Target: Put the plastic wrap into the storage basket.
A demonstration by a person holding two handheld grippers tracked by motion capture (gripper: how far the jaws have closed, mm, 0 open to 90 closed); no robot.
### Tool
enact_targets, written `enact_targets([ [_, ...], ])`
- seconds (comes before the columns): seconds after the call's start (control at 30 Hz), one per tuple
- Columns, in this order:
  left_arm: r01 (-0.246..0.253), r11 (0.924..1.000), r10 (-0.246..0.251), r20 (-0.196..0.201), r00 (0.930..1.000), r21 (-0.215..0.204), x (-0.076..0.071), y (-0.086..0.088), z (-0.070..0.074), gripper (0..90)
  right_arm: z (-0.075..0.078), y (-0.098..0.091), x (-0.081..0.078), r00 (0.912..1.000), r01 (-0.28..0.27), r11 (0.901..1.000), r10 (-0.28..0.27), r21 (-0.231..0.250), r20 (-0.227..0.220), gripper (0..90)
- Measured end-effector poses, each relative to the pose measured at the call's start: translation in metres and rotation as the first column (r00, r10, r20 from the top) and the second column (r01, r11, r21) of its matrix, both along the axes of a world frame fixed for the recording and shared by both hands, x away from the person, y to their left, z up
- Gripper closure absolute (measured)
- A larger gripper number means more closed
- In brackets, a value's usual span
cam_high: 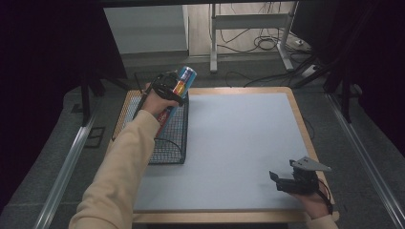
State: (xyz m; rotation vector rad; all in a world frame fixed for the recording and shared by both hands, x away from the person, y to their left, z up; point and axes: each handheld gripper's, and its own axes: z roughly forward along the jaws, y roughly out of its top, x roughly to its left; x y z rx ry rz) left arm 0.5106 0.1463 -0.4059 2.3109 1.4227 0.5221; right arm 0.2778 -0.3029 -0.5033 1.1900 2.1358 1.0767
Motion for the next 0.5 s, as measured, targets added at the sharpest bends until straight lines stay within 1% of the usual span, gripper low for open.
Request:
enact_targets([
  [0.1,0.021,0.9992,-0.020,0.016,0.9997,-0.034,-0.007,0.003,0.004,14.8,0.001,0.000,0.000,1.0000,0.002,1.0000,-0.002,0.001,0.002,10.6],
  [0.13,0.021,0.9992,-0.020,0.016,0.9997,-0.034,-0.007,0.003,0.004,14.7,0.001,0.000,0.000,1.0000,0.002,1.0000,-0.002,0.001,0.002,10.6],
  [0.17,0.022,0.9987,-0.021,0.021,0.9996,-0.045,-0.010,0.004,0.006,14.8,0.001,0.000,0.000,1.0000,0.004,1.0000,-0.004,0.002,0.004,10.6],
  [0.27,0.036,0.9961,-0.034,0.028,0.9990,-0.081,-0.018,0.006,0.011,14.9,0.001,0.000,0.000,1.0000,0.006,1.0000,-0.006,0.002,0.005,10.6],
  [0.3,0.041,0.9948,-0.038,0.036,0.9986,-0.093,-0.021,0.006,0.012,15.2,0.001,-0.001,0.000,1.0000,0.006,1.0000,-0.006,0.002,0.006,10.6],
  [0.33,0.060,0.9913,-0.055,0.047,0.9974,-0.117,-0.029,0.005,0.015,15.7,0.002,0.000,-0.001,1.0000,0.006,1.0000,-0.006,0.005,0.006,10.6],
  [0.4,0.083,0.9872,-0.075,0.063,0.9952,-0.137,-0.038,0.002,0.019,15.8,0.002,0.000,-0.001,1.0000,0.004,1.0000,-0.004,0.005,0.009,10.6],
  [0.43,0.083,0.9872,-0.075,0.063,0.9952,-0.137,-0.038,0.002,0.019,15.8,0.002,0.000,-0.001,1.0000,0.004,1.0000,-0.004,0.005,0.009,10.6],
  [0.5,0.102,0.9837,-0.091,0.077,0.9929,-0.149,-0.049,-0.001,0.022,16.0,0.003,0.000,-0.002,0.9999,0.006,1.0000,-0.006,0.003,0.010,10.6],
])
